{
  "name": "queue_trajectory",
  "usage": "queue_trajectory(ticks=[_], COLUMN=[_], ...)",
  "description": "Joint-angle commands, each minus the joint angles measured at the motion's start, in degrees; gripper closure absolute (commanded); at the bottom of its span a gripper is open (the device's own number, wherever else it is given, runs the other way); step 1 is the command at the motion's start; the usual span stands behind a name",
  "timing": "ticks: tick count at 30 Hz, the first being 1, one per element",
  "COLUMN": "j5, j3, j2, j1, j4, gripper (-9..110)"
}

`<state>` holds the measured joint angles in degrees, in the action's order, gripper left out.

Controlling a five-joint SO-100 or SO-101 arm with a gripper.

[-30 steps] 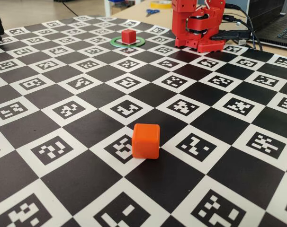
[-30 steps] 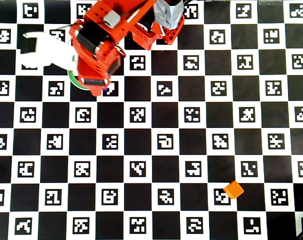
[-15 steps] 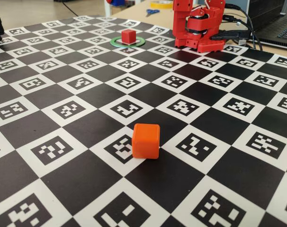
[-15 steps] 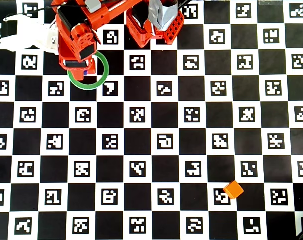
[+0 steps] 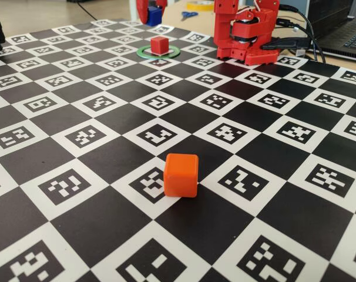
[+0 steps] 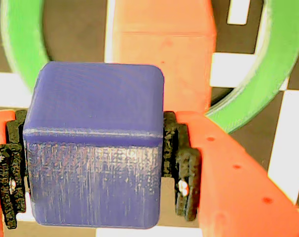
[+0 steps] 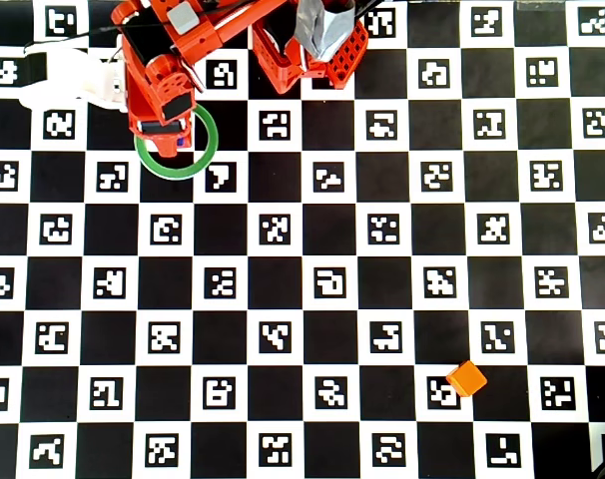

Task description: Grab the red cube then put it in the green circle then put the blue cube on top and finally the orange cube on top

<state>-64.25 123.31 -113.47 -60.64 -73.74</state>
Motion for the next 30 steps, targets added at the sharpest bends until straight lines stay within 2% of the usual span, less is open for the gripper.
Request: queue_trajectory(ticks=[1,30], j5=[-0.88,-2.81], j3=[-0.09,6.33], j2=[-3.60,-2.99], j1=[-1.23,-3.25], j4=[1.23,4.39], gripper=[98,98])
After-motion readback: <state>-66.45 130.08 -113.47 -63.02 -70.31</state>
